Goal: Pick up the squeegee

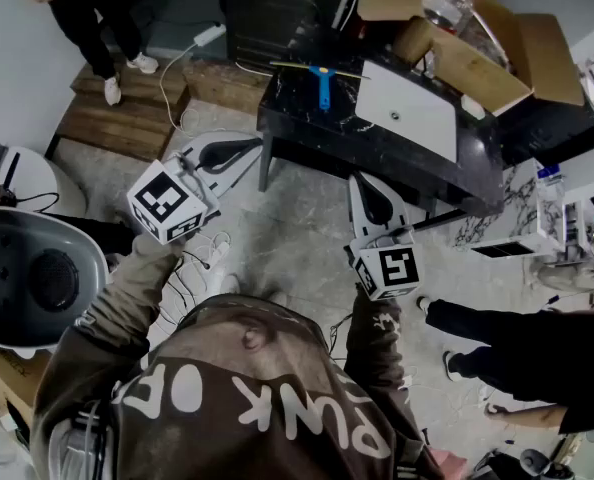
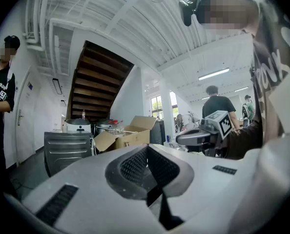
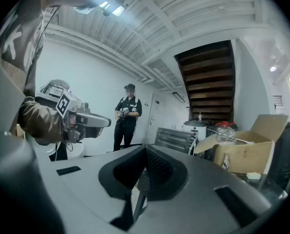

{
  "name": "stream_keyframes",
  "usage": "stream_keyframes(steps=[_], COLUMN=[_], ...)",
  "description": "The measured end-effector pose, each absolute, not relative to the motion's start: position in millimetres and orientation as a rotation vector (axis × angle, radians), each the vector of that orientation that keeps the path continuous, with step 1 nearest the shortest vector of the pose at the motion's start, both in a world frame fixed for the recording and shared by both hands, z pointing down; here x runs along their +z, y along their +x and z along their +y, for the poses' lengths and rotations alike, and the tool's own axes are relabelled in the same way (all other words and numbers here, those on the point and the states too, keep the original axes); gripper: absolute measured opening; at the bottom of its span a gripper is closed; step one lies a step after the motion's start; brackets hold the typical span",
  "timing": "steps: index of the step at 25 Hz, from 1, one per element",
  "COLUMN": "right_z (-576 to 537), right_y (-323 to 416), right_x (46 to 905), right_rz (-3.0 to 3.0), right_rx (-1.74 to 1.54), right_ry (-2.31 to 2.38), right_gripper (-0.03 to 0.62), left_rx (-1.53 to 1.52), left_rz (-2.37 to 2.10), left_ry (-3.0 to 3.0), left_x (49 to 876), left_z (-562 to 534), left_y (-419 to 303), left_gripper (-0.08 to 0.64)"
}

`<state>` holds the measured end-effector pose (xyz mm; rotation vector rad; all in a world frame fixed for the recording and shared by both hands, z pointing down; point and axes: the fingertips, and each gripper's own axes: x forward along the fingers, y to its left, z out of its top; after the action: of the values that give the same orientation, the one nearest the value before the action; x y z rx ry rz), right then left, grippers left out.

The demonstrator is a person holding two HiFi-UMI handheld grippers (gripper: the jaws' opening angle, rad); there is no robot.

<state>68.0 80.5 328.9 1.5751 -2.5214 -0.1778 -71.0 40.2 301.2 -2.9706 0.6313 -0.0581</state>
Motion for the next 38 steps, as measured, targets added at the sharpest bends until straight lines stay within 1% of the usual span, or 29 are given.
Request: stream_keyframes(steps=[21,23,24,25,26,27,28,29,38], right_z=[81,81,81,82,82,83,83,83,84], right_y=[79,78,77,74,70,65,61,58,61], right_x=[334,336,337,338,339,339,340,340,347], right_rz=[-2.565,-2.574,-2.585,-2.605,-2.63,-2.653,-2.667,-2.668,-2.628], right_rx=[-0.098,-0.091,-0.086,-0.077,-0.066,-0.057,-0.055,-0.062,-0.099], right_ry=[1.598,1.587,1.572,1.547,1.513,1.476,1.443,1.424,1.438], right_gripper=[0.011,0.023,0.056,0.122,0.223,0.356,0.525,0.594,0.595], left_rx=[-0.077,-0.076,-0.077,-0.078,-0.08,-0.082,-0.084,-0.084,-0.091], left_rz=[0.628,0.628,0.628,0.626,0.624,0.622,0.621,0.621,0.614], left_ry=[-2.976,-2.975,-2.974,-2.972,-2.97,-2.968,-2.967,-2.968,-2.977], left_x=[304,305,306,306,306,305,304,303,305], left_z=[41,41,41,42,42,42,42,42,41], left_y=[-62,-61,-61,-61,-61,-61,-60,-59,-53], left_gripper=[0.003,0.003,0.003,0.003,0.003,0.003,0.003,0.003,0.003])
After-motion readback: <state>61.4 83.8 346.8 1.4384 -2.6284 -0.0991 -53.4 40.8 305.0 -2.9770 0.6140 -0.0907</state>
